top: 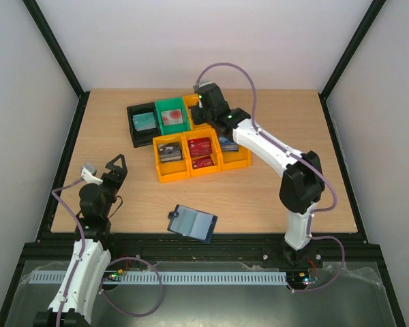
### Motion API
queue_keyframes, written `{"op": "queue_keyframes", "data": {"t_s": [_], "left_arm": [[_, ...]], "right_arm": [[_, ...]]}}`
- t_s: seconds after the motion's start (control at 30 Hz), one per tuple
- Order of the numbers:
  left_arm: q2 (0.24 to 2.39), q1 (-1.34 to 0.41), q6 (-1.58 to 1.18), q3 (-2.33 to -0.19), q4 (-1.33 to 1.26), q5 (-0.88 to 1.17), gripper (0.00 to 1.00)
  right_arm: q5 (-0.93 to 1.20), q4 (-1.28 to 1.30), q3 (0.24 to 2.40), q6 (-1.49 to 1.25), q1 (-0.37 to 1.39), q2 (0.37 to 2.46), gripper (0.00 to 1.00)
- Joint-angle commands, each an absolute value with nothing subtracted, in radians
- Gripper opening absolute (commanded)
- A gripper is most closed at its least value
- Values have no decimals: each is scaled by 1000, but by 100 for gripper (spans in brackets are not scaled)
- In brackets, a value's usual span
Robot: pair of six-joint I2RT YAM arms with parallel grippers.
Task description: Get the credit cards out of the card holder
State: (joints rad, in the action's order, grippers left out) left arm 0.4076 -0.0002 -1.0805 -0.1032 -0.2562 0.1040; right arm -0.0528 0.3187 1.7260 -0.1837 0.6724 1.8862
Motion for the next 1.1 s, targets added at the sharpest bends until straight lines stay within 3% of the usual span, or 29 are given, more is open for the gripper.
{"op": "queue_keyframes", "data": {"t_s": [0.0,0.8,1.07], "left_arm": [[399,6,-1075,-93,-281,98,100],[403,6,-1077,-93,-278,97,99],[403,6,-1077,-93,-277,95,99]], "right_arm": [[-108,584,1704,-409,702,1973,2],[72,905,1814,-332,724,2238,2],[8,938,1955,-336,714,2380,2]]}}
